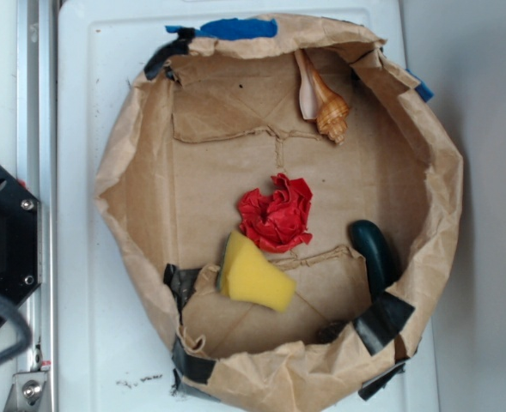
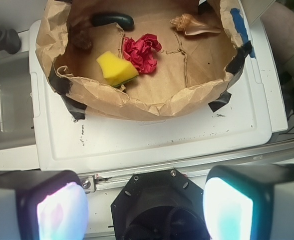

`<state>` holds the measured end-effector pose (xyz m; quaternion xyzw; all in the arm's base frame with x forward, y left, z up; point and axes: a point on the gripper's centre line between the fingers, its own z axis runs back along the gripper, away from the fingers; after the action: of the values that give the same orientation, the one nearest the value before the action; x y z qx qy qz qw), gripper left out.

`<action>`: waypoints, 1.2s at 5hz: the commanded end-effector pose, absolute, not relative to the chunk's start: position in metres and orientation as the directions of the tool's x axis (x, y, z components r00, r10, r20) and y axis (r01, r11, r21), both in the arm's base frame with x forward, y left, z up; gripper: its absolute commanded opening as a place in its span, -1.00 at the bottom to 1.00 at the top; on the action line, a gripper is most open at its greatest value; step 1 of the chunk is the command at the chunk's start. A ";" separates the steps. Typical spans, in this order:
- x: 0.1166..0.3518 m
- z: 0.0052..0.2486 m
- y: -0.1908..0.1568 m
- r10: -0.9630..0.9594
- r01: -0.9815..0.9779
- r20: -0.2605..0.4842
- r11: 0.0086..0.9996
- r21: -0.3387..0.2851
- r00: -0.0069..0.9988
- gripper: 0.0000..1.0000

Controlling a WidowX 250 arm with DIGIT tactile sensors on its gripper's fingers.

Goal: Grab the shell.

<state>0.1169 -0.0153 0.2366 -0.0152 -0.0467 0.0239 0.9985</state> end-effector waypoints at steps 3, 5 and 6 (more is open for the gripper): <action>0.188 0.217 -0.012 0.037 -0.029 0.167 0.998 -0.048 0.985 1.00; 0.222 0.204 -0.011 -0.320 0.335 0.247 0.942 -0.021 0.915 1.00; 0.245 0.206 -0.008 -0.520 0.560 0.309 0.827 -0.054 0.797 1.00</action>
<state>0.2414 -0.0087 0.1902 -0.0780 -0.1158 -0.2899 0.9468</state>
